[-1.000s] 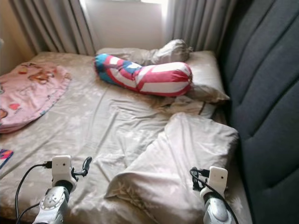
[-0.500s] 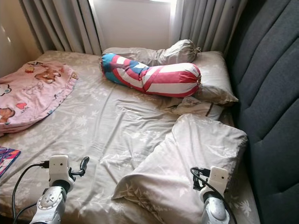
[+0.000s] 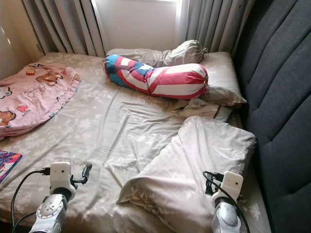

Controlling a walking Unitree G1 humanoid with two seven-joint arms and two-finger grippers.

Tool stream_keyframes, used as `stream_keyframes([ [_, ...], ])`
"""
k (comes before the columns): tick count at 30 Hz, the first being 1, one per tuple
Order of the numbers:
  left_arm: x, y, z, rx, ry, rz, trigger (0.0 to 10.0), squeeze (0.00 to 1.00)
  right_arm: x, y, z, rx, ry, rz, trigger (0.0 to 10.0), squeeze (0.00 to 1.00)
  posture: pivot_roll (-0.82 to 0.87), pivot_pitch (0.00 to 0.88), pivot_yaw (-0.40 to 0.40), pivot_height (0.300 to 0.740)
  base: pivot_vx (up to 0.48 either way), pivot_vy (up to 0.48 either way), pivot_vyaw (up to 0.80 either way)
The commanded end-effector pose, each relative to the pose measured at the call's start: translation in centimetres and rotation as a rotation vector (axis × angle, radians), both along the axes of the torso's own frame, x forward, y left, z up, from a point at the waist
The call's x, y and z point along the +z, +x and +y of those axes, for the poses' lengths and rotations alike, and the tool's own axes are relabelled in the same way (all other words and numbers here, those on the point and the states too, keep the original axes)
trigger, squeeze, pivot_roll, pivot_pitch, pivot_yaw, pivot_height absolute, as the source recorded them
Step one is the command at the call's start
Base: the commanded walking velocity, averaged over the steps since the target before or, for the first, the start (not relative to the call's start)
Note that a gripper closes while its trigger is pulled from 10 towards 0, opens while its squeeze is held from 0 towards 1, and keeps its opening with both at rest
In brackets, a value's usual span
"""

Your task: Clean up the room

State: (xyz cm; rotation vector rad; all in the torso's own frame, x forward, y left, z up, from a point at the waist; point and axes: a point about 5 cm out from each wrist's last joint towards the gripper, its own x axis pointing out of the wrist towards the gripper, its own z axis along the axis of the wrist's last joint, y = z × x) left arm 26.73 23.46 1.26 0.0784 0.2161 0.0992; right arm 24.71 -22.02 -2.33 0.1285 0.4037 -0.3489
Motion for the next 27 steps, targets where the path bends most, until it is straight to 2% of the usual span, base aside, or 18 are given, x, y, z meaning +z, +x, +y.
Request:
stream_keyframes([
  [1, 0.1, -0.1, 0.3, 0.016, -0.008, -0.004, 10.0, 0.00, 0.0, 0.2, -0.2, -0.011, 0.006, 0.011, 10.0, 0.00, -0.04, 0.000, -0.022, 0.665, 0.000, 0.000, 0.00],
  [4, 0.4, 0.3, 0.1, 0.011, -0.006, -0.020, 10.0, 0.00, 0.3, 0.3, -0.3, -0.011, -0.023, -0.004, 10.0, 0.00, -0.04, 0.000, -0.018, 0.640, 0.000, 0.000, 0.00],
  [13, 1.0, 0.6, 0.2, -0.008, 0.002, -0.040, 10.0, 0.00, 0.1, 0.7, 0.6, 0.025, 0.020, 0.013, 10.0, 0.00, -0.03, 0.000, -0.006, 0.640, 0.000, 0.000, 0.00],
  [21, 1.2, 0.9, 0.3, -0.016, 0.009, -0.042, 10.0, 0.00, 0.9, 1.9, 1.6, 0.083, 0.055, -0.037, 10.0, 0.00, -0.02, 0.000, 0.001, 0.640, 0.000, 0.000, 0.00],
  [27, 1.5, 1.2, 0.0, -0.020, -0.005, -0.055, 10.0, 0.00, 1.0, 2.0, 1.6, 0.085, 0.064, -0.048, 10.0, 0.00, -0.03, 0.000, 0.002, 0.640, 0.000, 0.000, 0.00],
])
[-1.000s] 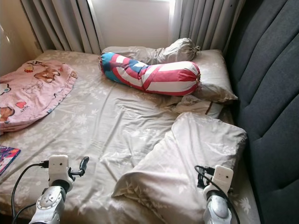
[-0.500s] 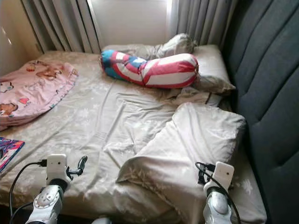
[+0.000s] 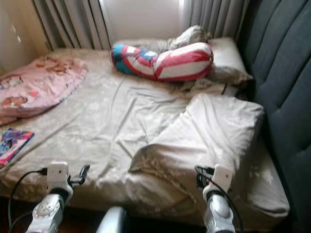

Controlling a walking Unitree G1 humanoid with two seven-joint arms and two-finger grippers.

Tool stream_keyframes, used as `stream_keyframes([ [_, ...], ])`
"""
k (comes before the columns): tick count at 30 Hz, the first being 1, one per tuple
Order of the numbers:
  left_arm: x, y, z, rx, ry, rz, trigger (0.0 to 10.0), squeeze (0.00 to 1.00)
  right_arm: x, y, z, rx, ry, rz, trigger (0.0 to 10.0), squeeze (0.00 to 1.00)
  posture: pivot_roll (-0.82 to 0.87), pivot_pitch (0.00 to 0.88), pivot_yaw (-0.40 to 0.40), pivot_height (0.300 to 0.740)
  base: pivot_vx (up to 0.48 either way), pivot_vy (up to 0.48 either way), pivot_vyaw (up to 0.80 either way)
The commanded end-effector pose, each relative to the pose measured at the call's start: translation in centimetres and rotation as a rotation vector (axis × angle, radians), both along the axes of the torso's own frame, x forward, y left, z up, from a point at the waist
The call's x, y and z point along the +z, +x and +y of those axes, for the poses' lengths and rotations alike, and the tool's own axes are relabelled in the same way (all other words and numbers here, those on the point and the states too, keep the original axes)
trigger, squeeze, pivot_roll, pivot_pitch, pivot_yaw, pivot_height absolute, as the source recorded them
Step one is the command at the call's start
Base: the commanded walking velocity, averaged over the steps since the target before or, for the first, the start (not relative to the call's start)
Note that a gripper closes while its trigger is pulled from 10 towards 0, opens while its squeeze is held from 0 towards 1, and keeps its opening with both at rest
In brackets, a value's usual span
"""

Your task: Clean up the room

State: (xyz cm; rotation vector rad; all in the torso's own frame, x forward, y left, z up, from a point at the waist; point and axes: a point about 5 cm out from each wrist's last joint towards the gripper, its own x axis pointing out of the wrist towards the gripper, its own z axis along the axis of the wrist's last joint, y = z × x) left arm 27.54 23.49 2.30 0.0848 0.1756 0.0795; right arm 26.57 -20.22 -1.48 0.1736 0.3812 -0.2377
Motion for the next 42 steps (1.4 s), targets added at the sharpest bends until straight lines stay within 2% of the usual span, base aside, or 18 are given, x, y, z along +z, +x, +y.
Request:
stream_keyframes([
  [1, 0.4, 0.4, 0.0, 0.001, -0.011, -0.016, 10.0, 0.00, 0.2, 0.2, -0.2, -0.013, 0.004, -0.010, 10.0, 0.00, -0.03, 0.000, 0.002, 0.640, 0.000, 0.000, 0.00],
  [4, 0.5, 0.4, -0.1, 0.003, -0.020, -0.020, 10.0, 0.00, 0.2, 0.0, -0.4, -0.027, 0.005, -0.016, 10.0, 0.00, -0.03, 0.000, 0.002, 0.640, 0.000, 0.000, 0.00],
  [8, 0.5, 0.3, 0.0, 0.006, -0.027, -0.025, 10.0, 0.00, 0.9, 0.2, -1.0, -0.044, -0.031, -0.077, 10.0, 0.00, -0.02, 0.000, 0.000, 0.640, 0.000, 0.000, 0.00],
  [13, 0.5, 0.4, 0.0, 0.008, -0.030, -0.025, 10.0, 0.00, 2.6, 1.3, -1.1, -0.018, -0.094, -0.176, 10.0, 0.00, -0.03, 0.000, -0.003, 0.640, 0.000, 0.000, 0.00],
  [16, 0.5, 0.4, -0.1, 0.008, -0.034, -0.025, 10.0, 0.00, 3.2, 1.8, -1.5, -0.040, -0.102, -0.199, 10.0, 0.00, -0.03, 0.000, -0.004, 0.640, 0.281, 0.000, 0.00],
  [33, 0.4, 0.4, -0.1, 0.003, -0.035, -0.018, 10.0, 0.00, 2.1, 1.1, -1.6, -0.070, -0.100, -0.119, 10.0, 0.00, -0.02, 0.000, -0.004, 0.640, 0.322, 0.000, 0.00],
  [42, 0.4, 0.2, 0.0, -0.005, -0.025, -0.013, 10.0, 0.00, 1.2, 0.7, -2.1, -0.105, -0.050, -0.045, 10.0, 0.00, -0.01, 0.000, 0.004, 0.640, 0.000, 0.000, 0.00],
])
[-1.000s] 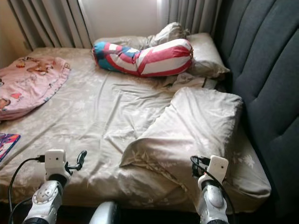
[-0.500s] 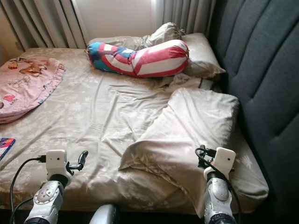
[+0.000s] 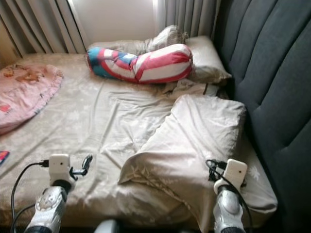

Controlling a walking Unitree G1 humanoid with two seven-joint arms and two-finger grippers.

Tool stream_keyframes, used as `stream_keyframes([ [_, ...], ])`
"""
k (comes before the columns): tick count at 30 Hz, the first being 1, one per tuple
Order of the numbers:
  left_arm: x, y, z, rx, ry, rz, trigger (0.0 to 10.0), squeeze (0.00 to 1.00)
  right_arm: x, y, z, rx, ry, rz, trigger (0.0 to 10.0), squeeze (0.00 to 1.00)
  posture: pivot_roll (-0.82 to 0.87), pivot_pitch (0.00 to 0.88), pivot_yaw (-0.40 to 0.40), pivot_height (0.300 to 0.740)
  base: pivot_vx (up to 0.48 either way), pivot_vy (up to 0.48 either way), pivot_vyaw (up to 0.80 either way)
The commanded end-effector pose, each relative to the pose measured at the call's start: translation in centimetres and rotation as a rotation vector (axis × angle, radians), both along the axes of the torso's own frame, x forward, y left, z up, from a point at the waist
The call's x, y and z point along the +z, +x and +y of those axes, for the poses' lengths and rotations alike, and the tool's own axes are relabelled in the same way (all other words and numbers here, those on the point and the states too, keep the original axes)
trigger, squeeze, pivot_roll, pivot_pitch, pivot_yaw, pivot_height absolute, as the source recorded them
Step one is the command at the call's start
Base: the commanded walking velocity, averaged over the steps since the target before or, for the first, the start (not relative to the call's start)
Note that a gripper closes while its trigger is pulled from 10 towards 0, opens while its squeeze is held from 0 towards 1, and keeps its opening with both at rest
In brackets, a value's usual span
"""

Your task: Clean up the room

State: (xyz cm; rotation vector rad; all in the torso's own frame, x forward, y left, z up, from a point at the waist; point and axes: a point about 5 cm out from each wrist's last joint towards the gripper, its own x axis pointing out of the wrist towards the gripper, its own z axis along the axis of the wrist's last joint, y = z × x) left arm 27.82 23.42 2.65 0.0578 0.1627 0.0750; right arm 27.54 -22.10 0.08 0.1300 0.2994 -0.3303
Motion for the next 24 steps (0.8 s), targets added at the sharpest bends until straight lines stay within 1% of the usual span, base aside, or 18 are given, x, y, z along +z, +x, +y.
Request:
stream_keyframes([
  [1, 0.0, -0.1, 0.1, -0.004, 0.003, 0.002, 10.0, 0.00, -0.2, -0.2, -0.3, -0.020, 0.035, 0.015, 10.0, 0.00, -0.01, 0.000, 0.006, 0.640, 0.000, 0.000, 0.00],
  [4, -0.1, -0.2, 0.1, -0.010, 0.004, 0.005, 10.0, 0.00, -0.1, 0.0, -0.4, -0.020, 0.051, 0.009, 10.0, 0.00, -0.01, 0.000, 0.009, 0.640, 0.000, 0.000, 0.00],
  [5, -0.1, -0.3, 0.2, -0.015, 0.008, 0.007, 10.0, 0.00, 0.0, 0.2, -0.5, -0.021, 0.049, 0.014, 10.0, 1.00, -0.01, 0.000, 0.014, 0.640, 0.000, 0.000, 0.00],
  [7, 0.0, -0.3, 0.2, -0.017, 0.010, 0.007, 10.0, 0.00, 0.1, 0.4, -0.6, -0.025, 0.043, 0.029, 10.0, 1.00, -0.01, 0.000, 0.016, 0.640, 0.000, 0.000, 0.00],
  [8, 0.0, -0.3, 0.4, -0.021, 0.016, 0.008, 10.0, 0.00, 0.2, 0.7, -0.9, -0.039, 0.051, 0.045, 10.0, 1.00, 0.00, 0.000, 0.020, 0.640, 0.000, 0.000, 0.00],
  [11, 0.1, -0.4, 0.6, -0.027, 0.024, 0.009, 10.0, 0.00, 0.7, 1.2, -1.0, -0.059, 0.094, 0.034, 10.0, 1.00, 0.01, 0.000, 0.029, 0.640, 0.000, 0.000, 0.00],
  [13, 0.1, -0.6, 0.9, -0.034, 0.034, 0.012, 10.0, 0.00, 0.9, 1.7, -0.8, -0.062, 0.125, 0.036, 10.0, 1.00, 0.01, 0.000, 0.034, 0.640, 0.000, 0.000, 0.00],
  [20, 0.5, -0.9, 1.9, -0.042, 0.062, 0.012, 10.0, 0.00, 1.2, 2.5, -0.1, -0.064, 0.143, 0.059, 10.0, 1.00, 0.03, 0.000, 0.056, 0.640, 0.000, 0.000, 0.00],
  [21, 0.6, -0.9, 2.0, -0.043, 0.065, 0.011, 10.0, 0.00, 1.1, 2.5, 0.0, -0.062, 0.148, 0.069, 10.0, 0.94, 0.04, 0.000, 0.060, 0.640, 0.000, 0.000, 0.00],
  [22, 0.7, -0.9, 2.1, -0.045, 0.068, 0.010, 10.0, 0.00, 0.9, 2.4, 0.1, -0.060, 0.151, 0.088, 10.0, 0.00, 0.04, 0.000, 0.062, 0.640, 0.000, 0.000, 0.00],
  [24, 0.8, -1.2, 2.4, -0.060, 0.082, 0.015, 10.0, 0.00, 0.2, 1.9, 0.4, -0.070, 0.184, 0.120, 10.0, 0.00, 0.06, 0.000, 0.078, 0.640, 0.000, 0.000, 0.00],
])
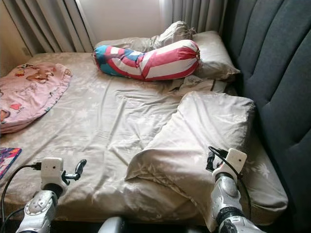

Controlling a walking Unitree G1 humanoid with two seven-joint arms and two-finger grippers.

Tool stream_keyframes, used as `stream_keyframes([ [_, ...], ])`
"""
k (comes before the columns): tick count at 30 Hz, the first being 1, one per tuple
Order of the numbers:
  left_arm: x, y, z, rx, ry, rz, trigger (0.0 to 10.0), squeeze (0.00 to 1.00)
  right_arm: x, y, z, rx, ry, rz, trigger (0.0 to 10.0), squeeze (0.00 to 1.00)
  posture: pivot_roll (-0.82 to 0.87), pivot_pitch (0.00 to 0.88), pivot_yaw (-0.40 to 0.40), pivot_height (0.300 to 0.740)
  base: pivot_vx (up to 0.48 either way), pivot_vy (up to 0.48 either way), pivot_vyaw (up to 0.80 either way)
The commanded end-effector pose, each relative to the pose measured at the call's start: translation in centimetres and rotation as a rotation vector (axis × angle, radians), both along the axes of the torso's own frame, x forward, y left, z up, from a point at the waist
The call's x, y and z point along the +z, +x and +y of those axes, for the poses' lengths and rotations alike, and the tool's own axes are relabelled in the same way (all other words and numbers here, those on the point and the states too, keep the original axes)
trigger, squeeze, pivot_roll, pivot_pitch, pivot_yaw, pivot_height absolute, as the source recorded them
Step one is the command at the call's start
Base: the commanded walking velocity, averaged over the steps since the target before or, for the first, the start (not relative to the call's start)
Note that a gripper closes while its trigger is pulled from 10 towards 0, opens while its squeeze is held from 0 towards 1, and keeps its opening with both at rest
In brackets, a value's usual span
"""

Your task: Clean up the room

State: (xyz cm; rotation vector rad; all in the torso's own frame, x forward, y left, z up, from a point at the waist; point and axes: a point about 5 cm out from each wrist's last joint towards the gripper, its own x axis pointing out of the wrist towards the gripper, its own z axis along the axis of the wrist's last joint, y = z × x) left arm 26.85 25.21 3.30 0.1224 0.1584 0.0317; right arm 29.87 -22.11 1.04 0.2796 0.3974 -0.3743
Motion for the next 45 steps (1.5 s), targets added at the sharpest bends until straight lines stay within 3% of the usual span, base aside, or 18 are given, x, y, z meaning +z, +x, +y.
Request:
stream_keyframes([
  [1, 0.1, -0.4, 0.7, -0.016, 0.027, 0.021, 10.0, 0.00, -1.0, -0.7, 0.5, -0.011, 0.037, 0.052, 10.0, 0.00, 0.06, 0.000, 0.082, 0.640, 0.000, 0.000, 0.00],
  [12, 0.2, -1.3, 1.8, -0.021, 0.052, 0.040, 10.0, 0.00, -2.3, -2.1, 0.6, -0.088, 0.072, 0.089, 10.0, 0.00, 0.07, 0.000, 0.109, 0.640, 0.000, 0.000, 0.00],
  [22, 0.1, -1.2, 1.4, -0.034, 0.053, 0.051, 10.0, 0.00, -2.6, -3.0, -0.7, -0.170, 0.061, 0.084, 10.0, 0.00, 0.06, 0.000, 0.106, 0.640, 0.000, 0.000, 0.00],
  [34, 0.1, -3.2, 2.0, -0.039, 0.060, 0.067, 10.0, 0.00, -4.4, -3.8, 1.7, -0.010, 0.101, 0.253, 10.0, 0.00, 0.10, 0.079, 0.114, 0.640, 0.000, 0.000, 0.00],
  [41, 0.6, -3.7, 2.8, -0.030, 0.080, 0.072, 10.0, 0.00, -4.6, -3.8, 2.5, 0.058, 0.151, 0.250, 10.0, 0.00, 0.13, 0.113, 0.108, 0.640, 0.000, 0.000, 0.00],
  [42, 0.7, -3.8, 2.8, -0.029, 0.081, 0.073, 10.0, 0.00, -4.5, -3.7, 2.6, 0.062, 0.149, 0.248, 3.3, 0.00, 0.13, 0.114, 0.108, 0.640, 0.000, 0.000, 0.00],
  [43, 0.7, -3.8, 2.8, -0.029, 0.081, 0.073, 10.0, 0.00, -4.5, -3.7, 2.6, 0.062, 0.149, 0.248, 3.3, 0.00, 0.13, 0.114, 0.108, 0.640, 0.000, 0.000, 0.00],
  [44, 0.7, -4.0, 2.7, -0.029, 0.080, 0.074, 10.0, 0.00, -4.5, -3.7, 2.6, 0.064, 0.153, 0.242, 0.0, 0.00, 0.13, 0.119, 0.107, 0.640, 0.000, 0.000, 0.00],
  [45, 0.7, -4.1, 2.6, -0.030, 0.079, 0.075, 10.0, 0.00, -4.5, -3.6, 2.7, 0.070, 0.159, 0.237, 0.0, 0.00, 0.13, 0.119, 0.107, 0.640, 0.000, 0.000, 0.00],
])
